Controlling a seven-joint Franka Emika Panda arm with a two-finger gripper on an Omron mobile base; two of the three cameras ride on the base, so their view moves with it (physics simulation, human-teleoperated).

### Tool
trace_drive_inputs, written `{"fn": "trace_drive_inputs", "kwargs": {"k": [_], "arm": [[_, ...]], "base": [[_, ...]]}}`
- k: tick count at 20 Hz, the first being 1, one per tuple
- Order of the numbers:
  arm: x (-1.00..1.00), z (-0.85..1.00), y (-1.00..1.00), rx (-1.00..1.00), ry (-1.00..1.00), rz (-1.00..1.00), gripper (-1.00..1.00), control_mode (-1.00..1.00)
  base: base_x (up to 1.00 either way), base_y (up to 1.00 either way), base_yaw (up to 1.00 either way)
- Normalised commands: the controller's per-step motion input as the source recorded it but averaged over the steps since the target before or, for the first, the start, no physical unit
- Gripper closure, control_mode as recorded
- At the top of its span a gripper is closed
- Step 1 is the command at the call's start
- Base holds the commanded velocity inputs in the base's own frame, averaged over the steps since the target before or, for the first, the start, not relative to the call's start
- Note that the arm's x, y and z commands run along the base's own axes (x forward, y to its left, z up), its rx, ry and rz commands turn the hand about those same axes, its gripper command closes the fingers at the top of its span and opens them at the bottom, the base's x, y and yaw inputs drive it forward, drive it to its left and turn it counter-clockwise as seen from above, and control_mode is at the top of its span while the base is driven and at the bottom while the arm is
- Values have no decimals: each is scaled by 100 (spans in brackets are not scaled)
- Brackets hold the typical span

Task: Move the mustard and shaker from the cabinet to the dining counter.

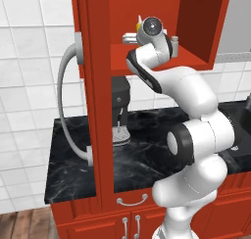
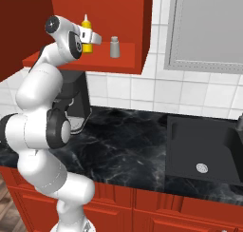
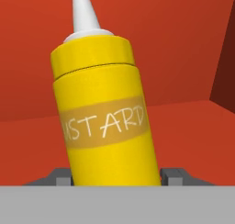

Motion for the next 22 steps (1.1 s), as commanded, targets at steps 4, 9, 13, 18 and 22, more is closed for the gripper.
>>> {"fn": "trace_drive_inputs", "kwargs": {"k": [4,9,13,18,22], "arm": [[-17,0,0,0,-13,0,100,-100],[-72,0,0,0,-26,0,100,-100],[-100,0,0,0,-21,1,100,-100],[-100,22,-9,0,-10,9,100,-100],[-100,33,-10,0,-12,20,100,-100]], "base": [[0,0,0],[0,0,0],[0,0,0],[0,0,0],[0,0,0]]}}
